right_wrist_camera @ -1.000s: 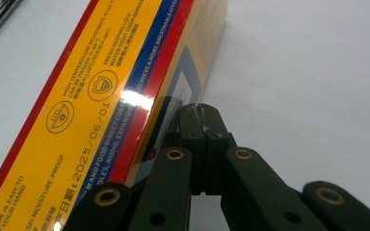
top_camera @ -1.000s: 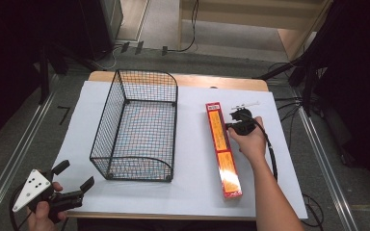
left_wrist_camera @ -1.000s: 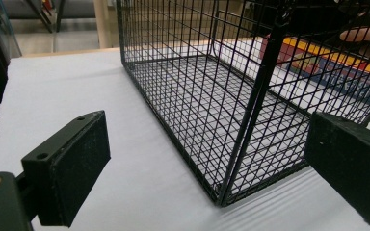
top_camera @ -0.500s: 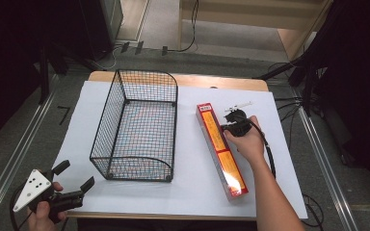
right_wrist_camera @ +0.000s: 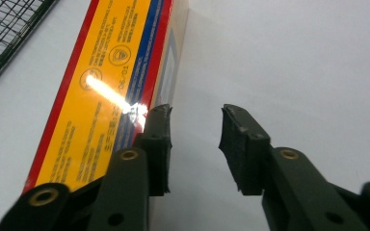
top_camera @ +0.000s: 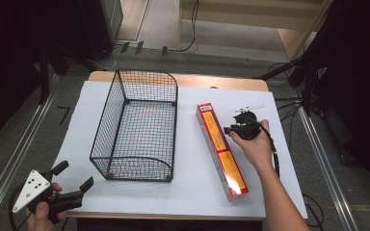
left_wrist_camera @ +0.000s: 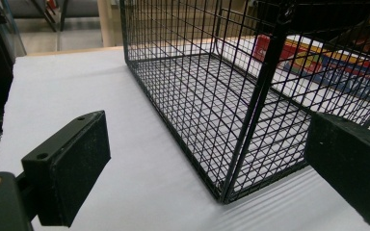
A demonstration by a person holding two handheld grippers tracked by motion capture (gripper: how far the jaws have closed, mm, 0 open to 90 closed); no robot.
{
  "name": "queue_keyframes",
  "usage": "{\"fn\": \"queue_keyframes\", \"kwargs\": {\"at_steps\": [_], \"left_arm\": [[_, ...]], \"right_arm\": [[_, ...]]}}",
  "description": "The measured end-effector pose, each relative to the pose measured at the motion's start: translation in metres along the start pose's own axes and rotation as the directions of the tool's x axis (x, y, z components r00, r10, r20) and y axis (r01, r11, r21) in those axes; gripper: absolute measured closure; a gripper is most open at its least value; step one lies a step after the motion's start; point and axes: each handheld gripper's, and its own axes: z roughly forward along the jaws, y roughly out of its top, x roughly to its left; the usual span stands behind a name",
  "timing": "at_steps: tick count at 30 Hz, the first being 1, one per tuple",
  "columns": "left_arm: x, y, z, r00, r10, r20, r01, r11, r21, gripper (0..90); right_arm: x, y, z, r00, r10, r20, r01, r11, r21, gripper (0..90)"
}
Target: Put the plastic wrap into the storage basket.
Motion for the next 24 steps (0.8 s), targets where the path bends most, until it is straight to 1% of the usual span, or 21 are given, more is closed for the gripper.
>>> {"fn": "queue_keyframes", "kwargs": {"at_steps": [1, 2, 3, 4, 5, 6, 7, 8, 9, 10, 11, 12, 13, 15, 17, 18, 19, 20, 21, 24], "left_arm": [[0.000, 0.000, 0.000, 1.0000, 0.001, 0.001, -0.001, 1.0000, 0.002, 2.9], [0.000, 0.000, 0.000, 1.0000, 0.002, 0.002, -0.002, 1.0000, 0.003, 2.9], [0.000, 0.000, 0.000, 1.0000, 0.002, 0.002, -0.002, 1.0000, 0.004, 2.9], [0.000, 0.000, 0.001, 1.0000, 0.001, 0.002, -0.001, 1.0000, 0.003, 2.9], [0.000, 0.000, 0.001, 1.0000, 0.003, 0.002, -0.003, 1.0000, 0.004, 2.9], [0.000, 0.000, 0.001, 1.0000, 0.004, 0.002, -0.004, 1.0000, 0.005, 2.9], [0.000, 0.000, 0.001, 1.0000, 0.004, 0.003, -0.004, 1.0000, 0.004, 2.9], [0.000, 0.000, 0.001, 1.0000, 0.004, 0.003, -0.004, 1.0000, 0.003, 2.9], [0.000, 0.000, 0.001, 1.0000, 0.004, 0.003, -0.004, 1.0000, 0.003, 2.9], [0.000, 0.000, 0.001, 1.0000, 0.004, 0.003, -0.004, 1.0000, 0.002, 2.9], [0.000, 0.000, 0.001, 1.0000, 0.005, 0.003, -0.005, 1.0000, 0.002, 2.9], [0.000, 0.000, 0.001, 1.0000, 0.005, 0.003, -0.005, 1.0000, 0.002, 2.9], [-0.001, 0.000, 0.001, 1.0000, 0.005, 0.003, -0.005, 1.0000, 0.002, 2.9], [-0.001, 0.000, 0.001, 1.0000, 0.004, 0.003, -0.004, 1.0000, 0.000, 2.9], [-0.001, 0.000, 0.001, 1.0000, 0.005, 0.002, -0.005, 1.0000, 0.001, 2.9], [-0.001, 0.000, 0.001, 1.0000, 0.004, 0.001, -0.004, 1.0000, 0.000, 2.9], [-0.001, 0.000, 0.001, 1.0000, 0.004, 0.001, -0.004, 1.0000, 0.000, 2.9], [-0.001, 0.000, 0.001, 1.0000, 0.004, 0.002, -0.004, 1.0000, 0.000, 2.9], [-0.001, 0.000, 0.001, 1.0000, 0.003, 0.001, -0.003, 1.0000, 0.000, 2.9], [0.000, 0.000, 0.000, 1.0000, 0.005, 0.000, -0.005, 1.0000, 0.001, 2.9]], "right_arm": [[0.000, -0.001, -0.002, 1.0000, 0.004, -0.003, -0.004, 1.000, 0.005, 61.3], [0.000, -0.002, -0.005, 0.9997, 0.023, 0.006, -0.023, 0.999, 0.023, 56.1], [0.001, -0.003, -0.007, 0.9995, 0.027, 0.017, -0.028, 0.999, 0.032, 49.4], [0.002, -0.004, -0.010, 0.9994, 0.016, 0.030, -0.017, 0.999, 0.041, 44.9], [0.004, -0.007, -0.014, 0.9983, -0.002, 0.058, -0.001, 0.998, 0.055, 37.5], [0.004, -0.007, -0.014, 0.9983, -0.002, 0.058, -0.001, 0.998, 0.055, 37.5], [0.003, -0.008, -0.015, 0.9981, -0.005, 0.062, 0.001, 0.998, 0.059, 34.7], [0.002, -0.009, -0.018, 0.9986, 0.011, 0.052, -0.014, 0.998, 0.064, 33.5], [0.002, -0.010, -0.021, 0.9991, 0.029, 0.032, -0.031, 0.997, 0.075, 33.6], [0.002, -0.011, -0.024, 0.9989, 0.031, 0.035, -0.033, 0.996, 0.078, 33.6], [0.002, -0.012, -0.026, 0.9987, 0.020, 0.047, -0.023, 0.997, 0.076, 33.6], [0.003, -0.013, -0.028, 0.9986, 0.020, 0.049, -0.024, 0.996, 0.086, 32.4], [0.005, -0.015, -0.031, 0.9984, 0.022, 0.052, -0.027, 0.995, 0.094, 25.0], [0.006, -0.016, -0.033, 0.9984, 0.027, 0.049, -0.032, 0.995, 0.096, 23.8], [0.012, -0.018, -0.037, 0.9982, 0.057, 0.020, -0.059, 0.992, 0.112, 21.2], [0.012, -0.018, -0.037, 0.9982, 0.057, 0.020, -0.059, 0.992, 0.112, 21.2], [0.016, -0.020, -0.040, 0.9982, 0.060, 0.002, -0.060, 0.992, 0.114, 19.9], [0.016, -0.020, -0.040, 0.9982, 0.060, 0.002, -0.060, 0.992, 0.114, 19.9], [0.019, -0.022, -0.042, 0.9966, 0.079, -0.022, -0.076, 0.988, 0.134, 19.1], [0.024, -0.024, -0.043, 0.9960, 0.085, -0.029, -0.080, 0.987, 0.142, 19.0]]}}
